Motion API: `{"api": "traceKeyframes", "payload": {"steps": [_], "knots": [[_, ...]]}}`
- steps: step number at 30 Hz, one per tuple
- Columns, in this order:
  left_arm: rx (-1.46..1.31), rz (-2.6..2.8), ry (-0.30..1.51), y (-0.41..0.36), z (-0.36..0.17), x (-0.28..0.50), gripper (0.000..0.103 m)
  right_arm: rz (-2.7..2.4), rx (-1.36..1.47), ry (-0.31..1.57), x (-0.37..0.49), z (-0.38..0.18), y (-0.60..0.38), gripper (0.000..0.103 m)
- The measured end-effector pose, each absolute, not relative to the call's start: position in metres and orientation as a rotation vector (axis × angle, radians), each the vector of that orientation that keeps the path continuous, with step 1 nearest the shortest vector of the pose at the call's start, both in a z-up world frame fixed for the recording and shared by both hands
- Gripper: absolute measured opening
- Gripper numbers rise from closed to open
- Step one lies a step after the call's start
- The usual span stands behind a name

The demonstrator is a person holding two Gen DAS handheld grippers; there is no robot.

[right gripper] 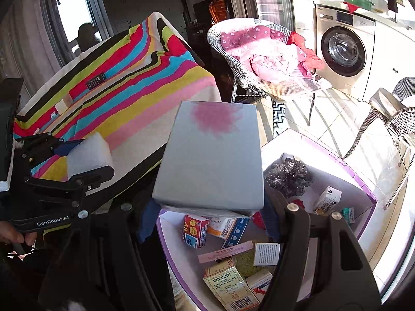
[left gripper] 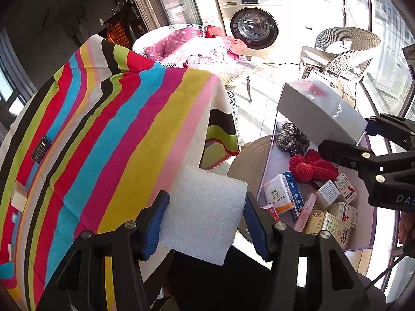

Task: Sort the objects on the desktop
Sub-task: 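Carry the white box and foam block to the cardboard box and release both, then grasp the cream tea box with the right tool while the left grasps the QR-code box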

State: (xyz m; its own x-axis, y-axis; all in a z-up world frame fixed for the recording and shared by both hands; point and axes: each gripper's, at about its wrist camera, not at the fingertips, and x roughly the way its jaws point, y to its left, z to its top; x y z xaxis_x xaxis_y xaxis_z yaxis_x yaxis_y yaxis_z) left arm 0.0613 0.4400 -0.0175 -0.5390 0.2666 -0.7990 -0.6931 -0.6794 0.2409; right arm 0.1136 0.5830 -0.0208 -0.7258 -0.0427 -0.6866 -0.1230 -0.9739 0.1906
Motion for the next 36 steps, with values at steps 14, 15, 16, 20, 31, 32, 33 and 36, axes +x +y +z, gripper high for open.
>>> {"api": "traceKeyframes", "payload": {"steps": [14,15,16,20,31,32,33,36], "knots": [[-0.994,2.053,0.778,0.515,-0.042,0.089,0.058,2.642,-1.183,0.321,0.131,-0.051,0.638,0.07],[-0.985,2.047,0.775,0.518,-0.043,0.092,0.059,2.631,-1.181,0.313,0.132,-0.052,0.64,0.07],[-0.976,2.045,0.775,0.52,-0.043,0.094,0.059,2.617,-1.18,0.3,0.132,-0.053,0.642,0.07],[-0.978,1.996,0.729,0.52,-0.043,0.101,0.068,2.551,-1.196,0.284,0.132,-0.056,0.648,0.071],[-0.933,2.177,0.677,0.433,-0.015,0.086,0.086,2.6,-1.201,0.213,0.115,-0.023,0.615,0.086],[-0.958,2.212,0.618,0.412,-0.01,0.077,0.086,2.632,-1.199,0.195,0.109,-0.017,0.604,0.086],[-0.981,2.249,0.561,0.391,-0.006,0.069,0.086,2.665,-1.2,0.178,0.103,-0.012,0.592,0.086],[-1.019,2.423,0.434,0.318,0.007,0.044,0.086,2.772,-1.215,0.097,0.08,0.0,0.546,0.087]]}}
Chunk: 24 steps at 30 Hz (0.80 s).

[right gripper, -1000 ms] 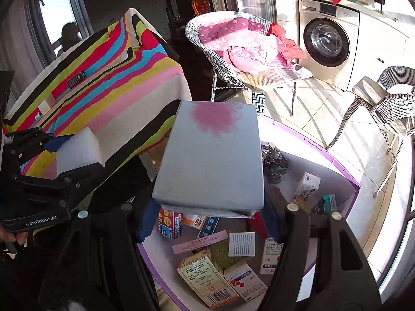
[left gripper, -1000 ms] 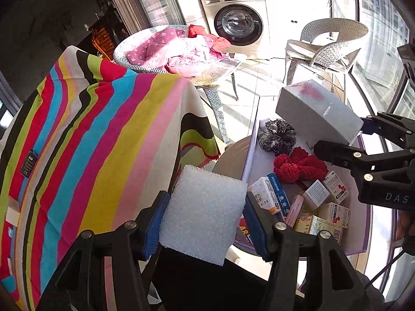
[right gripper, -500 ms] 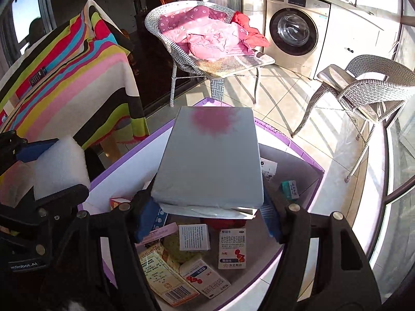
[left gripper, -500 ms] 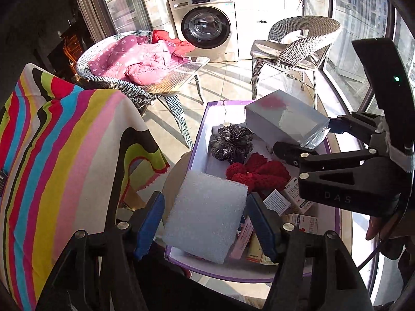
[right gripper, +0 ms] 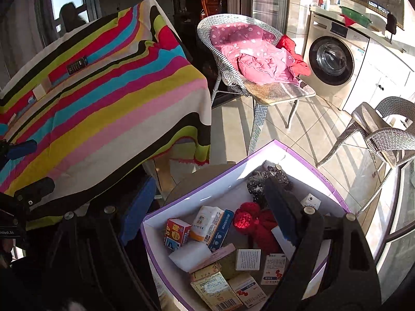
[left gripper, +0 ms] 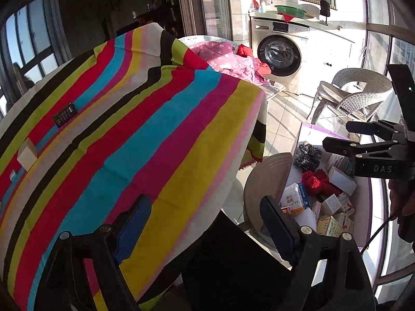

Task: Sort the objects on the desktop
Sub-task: 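Grasp the cream tea box with the right tool while the left grasps the QR-code box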

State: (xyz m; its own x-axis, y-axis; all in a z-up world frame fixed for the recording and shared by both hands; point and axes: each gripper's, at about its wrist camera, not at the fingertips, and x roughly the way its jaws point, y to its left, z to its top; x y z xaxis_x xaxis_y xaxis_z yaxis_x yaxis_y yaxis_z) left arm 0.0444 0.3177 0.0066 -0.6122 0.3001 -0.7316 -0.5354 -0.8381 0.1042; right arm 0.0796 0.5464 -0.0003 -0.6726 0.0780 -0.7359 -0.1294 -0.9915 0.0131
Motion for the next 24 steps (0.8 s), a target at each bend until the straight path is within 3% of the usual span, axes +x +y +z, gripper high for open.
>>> {"api": "traceKeyframes", "payload": {"steps": [9,15,24], "knots": [[-1.213,2.872,0.205,0.084,0.005,-0.01,0.089,3.2,-1.403,-0.187,-0.011,0.008,0.342,0.088],[-1.391,3.05,0.222,-0.039,-0.013,-0.078,0.09,3.374,-1.51,-0.423,-0.089,0.009,0.205,0.091],[-1.602,3.123,0.132,-0.161,-0.023,-0.194,0.09,3.295,-1.808,-0.328,-0.222,-0.012,0.08,0.092]]}}
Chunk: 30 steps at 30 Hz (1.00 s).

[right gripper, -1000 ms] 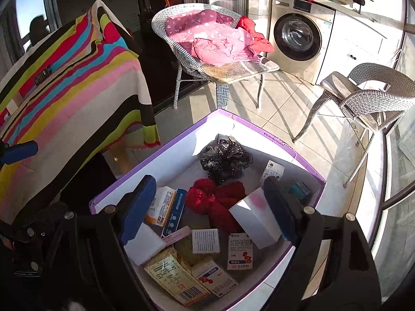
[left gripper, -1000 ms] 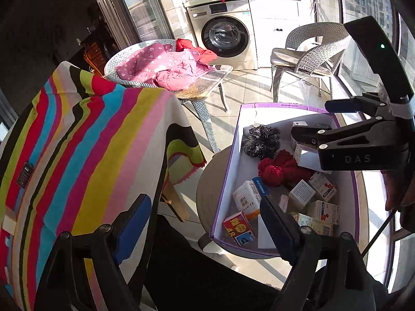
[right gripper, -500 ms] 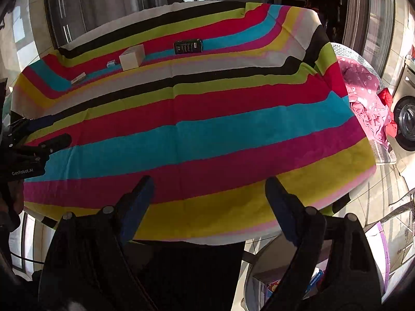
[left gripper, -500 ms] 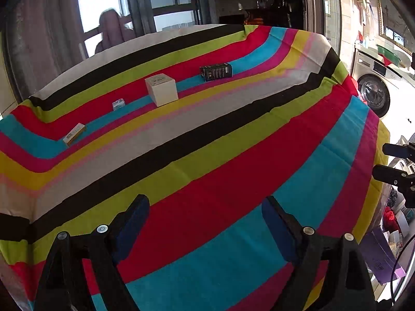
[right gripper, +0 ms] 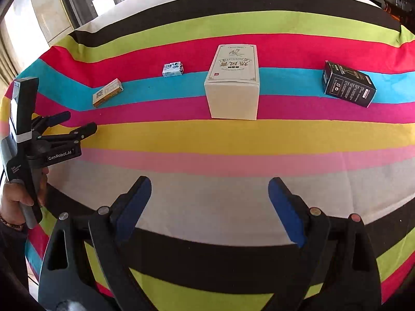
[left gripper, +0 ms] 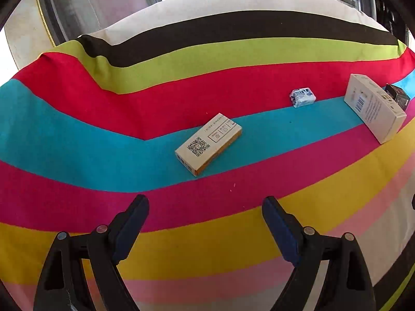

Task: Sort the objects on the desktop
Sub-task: 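Grasp the cream tea box with the right tool while the left grasps the QR-code box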

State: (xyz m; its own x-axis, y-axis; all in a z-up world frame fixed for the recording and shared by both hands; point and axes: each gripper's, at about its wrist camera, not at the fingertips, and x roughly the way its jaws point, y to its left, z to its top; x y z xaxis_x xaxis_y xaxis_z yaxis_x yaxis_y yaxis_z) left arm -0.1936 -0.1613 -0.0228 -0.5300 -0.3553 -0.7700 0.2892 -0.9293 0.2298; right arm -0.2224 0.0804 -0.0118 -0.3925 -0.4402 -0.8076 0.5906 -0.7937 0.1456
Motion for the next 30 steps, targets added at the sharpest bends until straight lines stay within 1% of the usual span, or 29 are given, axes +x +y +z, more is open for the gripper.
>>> {"api": "traceKeyframes", "payload": {"steps": [6,8,10,11,12,13,14,15,17,18,20,24,30], "knots": [[1.274,-2.51,-0.14,-0.182,-0.025,-0.244,0.091,-2.241,1.209,0.303,-0.272,-0.023,0.033,0.094],[1.278,-2.54,-0.105,-0.188,-0.027,-0.252,0.091,-2.268,1.22,0.298,-0.288,-0.024,0.025,0.095],[1.276,-2.56,-0.027,-0.195,-0.029,-0.253,0.091,-2.283,1.224,0.291,-0.3,-0.025,0.019,0.096],[1.282,-2.563,0.033,-0.199,-0.03,-0.251,0.088,-2.292,1.222,0.299,-0.304,-0.026,0.017,0.096],[1.292,-2.583,0.114,-0.204,-0.03,-0.247,0.074,-2.302,1.216,0.31,-0.305,-0.027,0.015,0.096],[1.287,-2.608,0.181,-0.206,-0.03,-0.242,0.067,-2.312,1.202,0.325,-0.304,-0.027,0.014,0.087],[1.273,-2.602,0.158,-0.204,-0.028,-0.235,0.049,-2.34,1.17,0.355,-0.301,-0.027,0.014,0.074],[1.273,-2.616,0.146,-0.2,-0.027,-0.229,0.034,-2.348,1.14,0.351,-0.296,-0.024,0.016,0.055],[1.278,-2.625,0.12,-0.19,-0.027,-0.215,0.034,-2.314,1.144,0.328,-0.286,-0.023,0.022,0.054],[1.276,-2.628,0.117,-0.185,-0.027,-0.205,0.034,-2.311,1.125,0.351,-0.278,-0.022,0.025,0.054],[1.276,-2.638,0.153,-0.177,-0.027,-0.185,0.033,-2.292,1.105,0.375,-0.259,-0.022,0.032,0.054],[1.271,-2.662,0.174,-0.154,-0.026,-0.143,0.033,-2.246,1.105,0.335,-0.219,-0.021,0.058,0.054],[1.271,-2.689,0.169,-0.108,-0.021,-0.082,0.034,-2.224,1.067,0.321,-0.157,-0.012,0.089,0.054]]}}
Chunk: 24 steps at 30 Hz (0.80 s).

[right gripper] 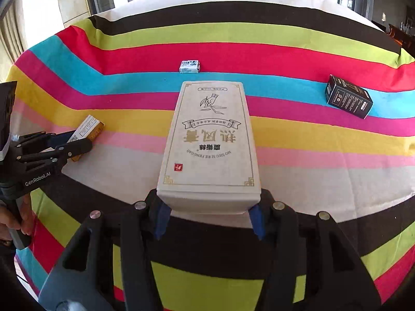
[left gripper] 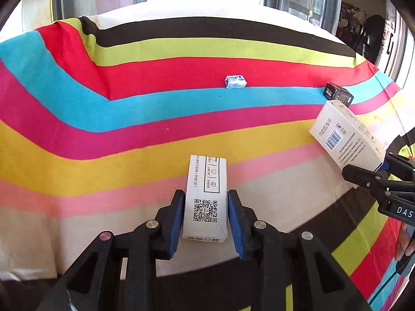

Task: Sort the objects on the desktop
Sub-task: 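Grasp the cream tea box with the right tool while the left grasps the QR-code box, then carry the cream box and QR-code box to the cardboard box and release both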

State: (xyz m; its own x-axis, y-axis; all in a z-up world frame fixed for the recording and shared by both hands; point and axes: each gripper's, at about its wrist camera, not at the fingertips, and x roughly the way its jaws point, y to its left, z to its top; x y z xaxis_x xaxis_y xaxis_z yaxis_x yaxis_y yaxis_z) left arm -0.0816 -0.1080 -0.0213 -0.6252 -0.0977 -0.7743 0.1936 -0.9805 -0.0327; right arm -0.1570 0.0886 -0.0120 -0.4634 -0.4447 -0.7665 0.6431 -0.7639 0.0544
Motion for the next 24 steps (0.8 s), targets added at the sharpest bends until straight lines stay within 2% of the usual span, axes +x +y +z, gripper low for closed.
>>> {"api": "traceKeyframes", "payload": {"steps": [7,18,24], "knots": [[1.219,-2.729,0.088,-0.048,-0.004,-0.02,0.034,-2.244,0.982,0.333,-0.089,0.002,0.135,0.054],[1.156,-2.835,0.197,0.009,0.001,0.016,0.034,-2.297,0.958,0.237,-0.029,0.006,0.221,0.055],[1.202,-2.851,0.168,0.034,-0.004,0.029,0.034,-2.351,0.929,0.243,-0.003,0.01,0.255,0.055]]}}
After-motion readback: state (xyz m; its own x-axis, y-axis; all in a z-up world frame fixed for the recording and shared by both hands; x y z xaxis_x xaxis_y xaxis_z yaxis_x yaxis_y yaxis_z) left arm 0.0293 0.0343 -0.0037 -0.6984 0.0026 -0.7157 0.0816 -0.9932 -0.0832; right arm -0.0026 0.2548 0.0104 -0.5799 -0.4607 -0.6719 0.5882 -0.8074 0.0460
